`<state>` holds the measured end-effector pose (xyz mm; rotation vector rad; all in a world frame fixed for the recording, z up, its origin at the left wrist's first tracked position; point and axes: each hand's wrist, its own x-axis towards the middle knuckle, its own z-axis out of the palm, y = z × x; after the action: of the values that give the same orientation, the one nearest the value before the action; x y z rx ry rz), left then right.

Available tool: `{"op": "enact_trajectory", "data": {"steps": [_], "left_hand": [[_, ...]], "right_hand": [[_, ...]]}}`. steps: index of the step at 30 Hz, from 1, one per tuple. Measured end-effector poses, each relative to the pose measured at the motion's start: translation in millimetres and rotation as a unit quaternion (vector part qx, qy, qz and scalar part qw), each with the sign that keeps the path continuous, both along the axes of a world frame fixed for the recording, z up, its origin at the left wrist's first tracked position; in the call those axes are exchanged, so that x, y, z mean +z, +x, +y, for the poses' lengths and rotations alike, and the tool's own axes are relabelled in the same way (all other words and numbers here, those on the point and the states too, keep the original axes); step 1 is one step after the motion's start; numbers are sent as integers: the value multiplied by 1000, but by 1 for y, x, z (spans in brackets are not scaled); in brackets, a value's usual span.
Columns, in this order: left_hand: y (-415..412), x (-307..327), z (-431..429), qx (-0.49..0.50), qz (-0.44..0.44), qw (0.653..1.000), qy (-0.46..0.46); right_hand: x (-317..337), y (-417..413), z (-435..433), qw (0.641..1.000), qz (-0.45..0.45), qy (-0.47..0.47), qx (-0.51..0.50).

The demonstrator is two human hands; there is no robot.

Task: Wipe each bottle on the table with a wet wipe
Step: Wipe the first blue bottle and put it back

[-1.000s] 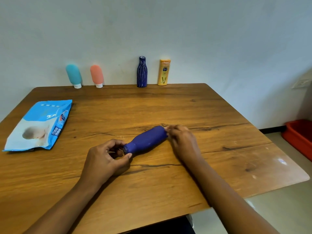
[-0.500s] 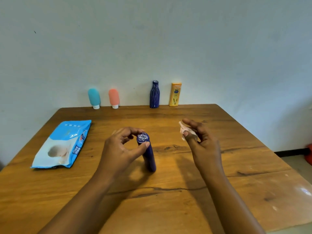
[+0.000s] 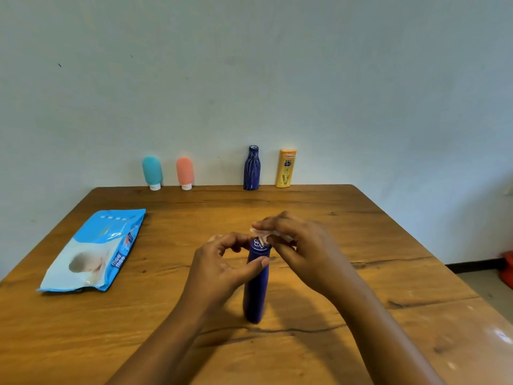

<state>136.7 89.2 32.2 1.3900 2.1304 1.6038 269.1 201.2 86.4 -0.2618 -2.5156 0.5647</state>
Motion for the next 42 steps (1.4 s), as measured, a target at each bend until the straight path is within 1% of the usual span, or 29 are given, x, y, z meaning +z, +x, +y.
{"op": "enact_trajectory", "data": {"steps": [6, 10, 12, 14, 17, 19, 23, 26, 28, 31, 32, 36, 39, 42], "left_hand": [[5, -6, -1, 9, 10, 1000, 29], [6, -7, -4, 0, 9, 999, 51], [6, -7, -5, -4, 20, 999, 49], [4, -8, -5, 3, 19, 999, 46], [4, -9, -5, 5, 25, 999, 40], [3, -9, -5, 2, 26, 999, 40], [2, -9, -6, -7, 38, 999, 33], [2, -10, -5, -14, 32, 999, 33], [2, -10, -4, -10, 29, 999, 31], [2, -10, -4, -8, 29, 999, 31], [1, -10, -5, -11, 29, 999, 33], [1, -9, -6, -12, 43, 998, 34], [1, -10, -5, -11, 45, 998, 35], [1, -11, -4, -10, 40, 998, 46]], "right_hand": [[16, 1, -10, 988, -100, 116, 35], [11, 11, -15, 982, -102, 145, 57], [10, 20, -9, 983, -106, 140, 47], [13, 24, -1, 986, -112, 123, 15], [15, 19, 2, 993, -71, 87, -20], [14, 9, -6, 994, -58, 91, -7], [9, 3, -16, 986, -95, 130, 32], [11, 17, -12, 983, -112, 135, 51], [17, 23, -2, 984, -119, 128, 27], [24, 18, 4, 991, -77, 111, -7], [24, 12, 1, 992, -70, 109, 1], [9, 2, -16, 984, -105, 133, 57], [4, 14, -7, 991, -82, 101, 28], [6, 22, 2, 993, -87, 77, -23]]}}
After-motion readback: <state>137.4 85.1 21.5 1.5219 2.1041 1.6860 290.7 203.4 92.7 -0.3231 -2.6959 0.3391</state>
